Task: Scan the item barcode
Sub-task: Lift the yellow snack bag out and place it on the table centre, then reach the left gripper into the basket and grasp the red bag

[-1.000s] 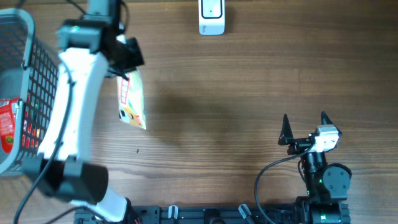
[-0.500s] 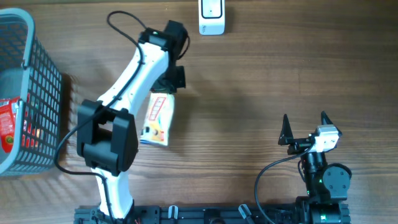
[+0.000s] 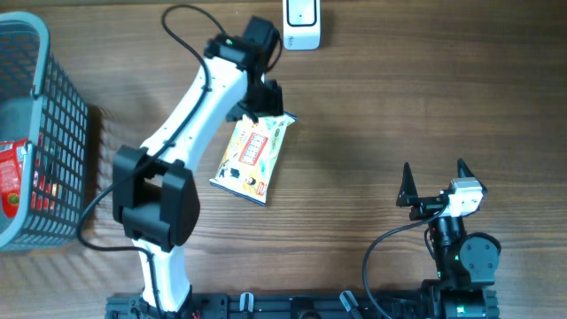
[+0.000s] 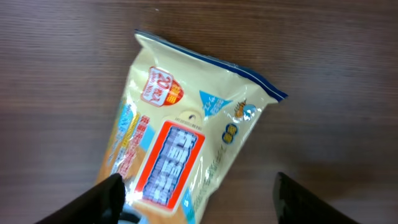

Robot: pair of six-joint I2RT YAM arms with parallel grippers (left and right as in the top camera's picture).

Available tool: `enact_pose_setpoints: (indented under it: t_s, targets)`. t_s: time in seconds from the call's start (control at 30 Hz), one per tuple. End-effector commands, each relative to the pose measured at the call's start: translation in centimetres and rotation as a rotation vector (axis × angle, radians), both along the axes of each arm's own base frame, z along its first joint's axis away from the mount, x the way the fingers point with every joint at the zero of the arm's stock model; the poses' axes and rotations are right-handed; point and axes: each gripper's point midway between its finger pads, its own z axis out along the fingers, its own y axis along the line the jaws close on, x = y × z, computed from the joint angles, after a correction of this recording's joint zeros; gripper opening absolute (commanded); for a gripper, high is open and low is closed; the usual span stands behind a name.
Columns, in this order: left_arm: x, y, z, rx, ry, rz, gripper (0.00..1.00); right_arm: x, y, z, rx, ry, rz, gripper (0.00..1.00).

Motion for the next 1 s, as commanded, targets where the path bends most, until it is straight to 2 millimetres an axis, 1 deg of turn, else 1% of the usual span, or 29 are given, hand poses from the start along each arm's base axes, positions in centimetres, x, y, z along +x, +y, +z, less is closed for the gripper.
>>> enact_pose_setpoints:
  t_s: [0.0, 0.03, 0.1, 0.13, 0.17, 0.2, 0.23, 0.27, 0.3, 0.37, 0.4, 0.43, 0.47, 0.5, 0.53, 0.57, 0.67, 0.7, 0.73, 0.77, 0.83, 0.87, 0.9, 0.97]
  targets:
    - [3.2, 4.2, 12.5, -0.059, -0.270, 0.062, 0.74, 0.0, -0.2, 0.2, -0.010, -0.010, -0.011, 1.00]
    - [3.4, 6.4, 15.6, -0.047, -0.335, 0.110, 0.75, 0.0, -0.2, 0.2, -0.010, -0.010, -0.011, 1.00]
    - [3.4, 10.6, 20.3, -0.013, -0.453, 0.203, 0.80, 0.0, -0.2, 0.2, -0.010, -0.009, -0.011, 1.00]
    - [3.2, 14.0, 23.4, 0.025, -0.542, 0.283, 0.86, 0.0, -0.2, 0.2, -0.010, -0.010, -0.011, 1.00]
    - [2.7, 17.2, 25.7, 0.067, -0.612, 0.359, 0.86, 0.0, -0.2, 0.2, -0.011, -0.010, -0.011, 1.00]
    - [2.2, 20.1, 27.5, 0.106, -0.669, 0.434, 0.86, 0.0, -0.2, 0.2, -0.010, -0.010, -0.011, 1.00]
    - [1.5, 22.8, 28.7, 0.141, -0.707, 0.502, 0.83, 0.0, -0.2, 0.2, -0.010, -0.009, -0.011, 1.00]
    - [0.1, 26.7, 29.8, 0.181, -0.737, 0.601, 0.82, 0.0, -0.2, 0.2, -0.010, -0.009, -0.011, 1.00]
    - [-1.0, 29.6, 30.1, 0.209, -0.738, 0.674, 0.82, 0.0, -0.2, 0.2, -0.010, -0.009, -0.011, 1.00]
    - [-2.9, 34.2, 29.7, 0.256, -0.711, 0.787, 0.84, 0.0, -0.2, 0.2, -0.010, -0.010, -0.011, 1.00]
    - [-3.8, 36.3, 29.3, 0.279, -0.692, 0.843, 0.92, 0.0, -0.2, 0.2, -0.010, -0.009, -0.011, 1.00]
    - [-4.6, 38.3, 28.7, 0.298, -0.669, 0.892, 0.97, 0.0, -0.2, 0.2, -0.010, -0.009, -0.011, 1.00]
    - [-5.8, 41.0, 27.5, 0.316, -0.628, 0.965, 1.00, 0.0, -0.2, 0.2, -0.010, -0.009, -0.011, 1.00]
    - [-7.1, 43.3, 26.0, 0.313, -0.577, 1.036, 1.00, 0.0, -0.2, 0.2, -0.010, -0.010, -0.011, 1.00]
    - [-7.8, 44.7, 24.6, 0.300, -0.531, 1.085, 1.00, 0.0, -0.2, 0.2, -0.010, -0.010, -0.011, 1.00]
    - [-8.3, 45.7, 23.0, 0.273, -0.487, 1.109, 0.99, 0.0, -0.2, 0.2, -0.010, -0.010, -0.011, 1.00]
    - [-8.9, 47.4, 18.4, 0.202, -0.359, 1.145, 1.00, 0.0, -0.2, 0.2, -0.010, -0.009, -0.011, 1.00]
    - [-9.2, 48.1, 15.9, 0.193, -0.291, 1.152, 1.00, 0.0, -0.2, 0.2, -0.010, -0.009, -0.011, 1.00]
    - [-9.2, 48.4, 14.0, 0.191, -0.242, 1.137, 1.00, 0.0, -0.2, 0.2, -0.010, -0.010, -0.011, 1.00]
    - [-9.0, 48.6, 11.9, 0.183, -0.192, 1.123, 1.00, 0.0, -0.2, 0.2, -0.010, -0.010, -0.011, 1.00]
    - [-8.0, 48.1, 8.7, 0.120, -0.142, 1.070, 0.99, 0.0, -0.2, 0.2, -0.010, -0.010, -0.011, 1.00]
    - [-7.5, 47.7, 7.2, 0.097, -0.119, 1.032, 0.96, 0.0, -0.2, 0.2, -0.010, -0.009, -0.011, 1.00]
    - [-7.4, 47.6, 6.3, 0.098, -0.099, 1.009, 0.95, 0.0, -0.2, 0.2, -0.010, -0.010, -0.011, 1.00]
    - [-7.3, 47.5, 3.4, 0.117, -0.041, 0.956, 0.94, 0.0, -0.2, 0.2, -0.010, -0.009, -0.011, 1.00]
